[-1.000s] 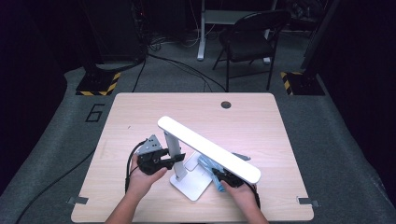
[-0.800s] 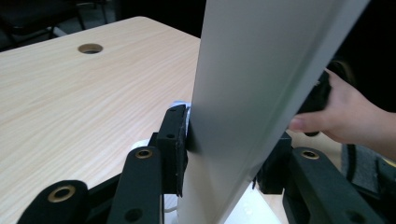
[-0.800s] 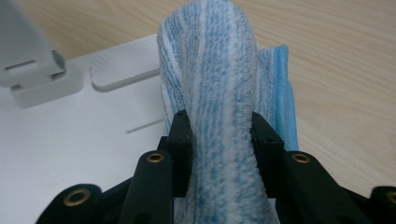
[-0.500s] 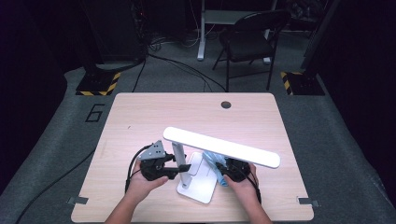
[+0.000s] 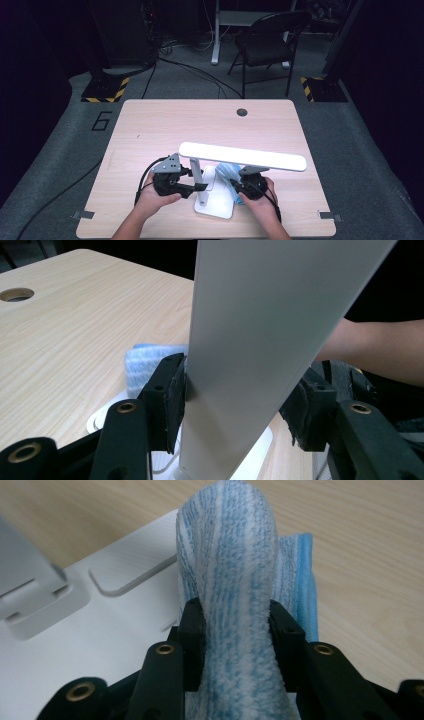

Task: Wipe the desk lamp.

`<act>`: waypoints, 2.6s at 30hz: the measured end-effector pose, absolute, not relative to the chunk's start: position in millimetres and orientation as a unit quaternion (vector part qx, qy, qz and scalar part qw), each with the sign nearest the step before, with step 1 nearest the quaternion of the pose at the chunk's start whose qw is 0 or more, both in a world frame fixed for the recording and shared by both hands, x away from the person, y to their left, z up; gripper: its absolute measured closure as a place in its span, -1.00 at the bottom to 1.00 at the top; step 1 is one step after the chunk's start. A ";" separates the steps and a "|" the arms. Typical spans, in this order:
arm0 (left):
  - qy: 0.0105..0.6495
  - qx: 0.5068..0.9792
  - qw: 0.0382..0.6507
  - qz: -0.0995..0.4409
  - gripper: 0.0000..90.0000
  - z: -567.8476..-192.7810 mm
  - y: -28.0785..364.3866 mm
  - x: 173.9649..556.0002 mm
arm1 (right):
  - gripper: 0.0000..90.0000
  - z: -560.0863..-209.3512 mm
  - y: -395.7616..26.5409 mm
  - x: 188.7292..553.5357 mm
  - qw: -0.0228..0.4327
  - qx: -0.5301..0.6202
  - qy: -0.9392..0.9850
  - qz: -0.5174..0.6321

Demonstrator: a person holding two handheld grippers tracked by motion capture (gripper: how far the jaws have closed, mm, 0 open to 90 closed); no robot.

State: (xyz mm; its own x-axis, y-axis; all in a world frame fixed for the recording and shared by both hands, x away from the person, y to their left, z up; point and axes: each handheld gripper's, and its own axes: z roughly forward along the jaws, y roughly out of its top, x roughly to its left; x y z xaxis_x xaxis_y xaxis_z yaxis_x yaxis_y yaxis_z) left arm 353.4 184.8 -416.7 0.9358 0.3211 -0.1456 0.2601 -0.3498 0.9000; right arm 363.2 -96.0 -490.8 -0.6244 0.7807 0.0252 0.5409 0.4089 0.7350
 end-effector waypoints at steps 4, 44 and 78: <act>0.178 0.819 0.544 0.028 0.03 -417.2 184.8 353.1 | 0.46 -495.4 -92.0 360.3 0.178 0.392 0.828 0.359; 0.185 0.821 0.534 0.077 0.15 -417.5 183.0 348.8 | 0.45 -497.8 -78.2 405.6 0.166 0.409 0.818 0.369; 0.222 0.812 0.527 0.114 0.17 -417.8 187.5 348.9 | 0.45 -502.6 -76.9 430.2 0.186 0.457 0.803 0.335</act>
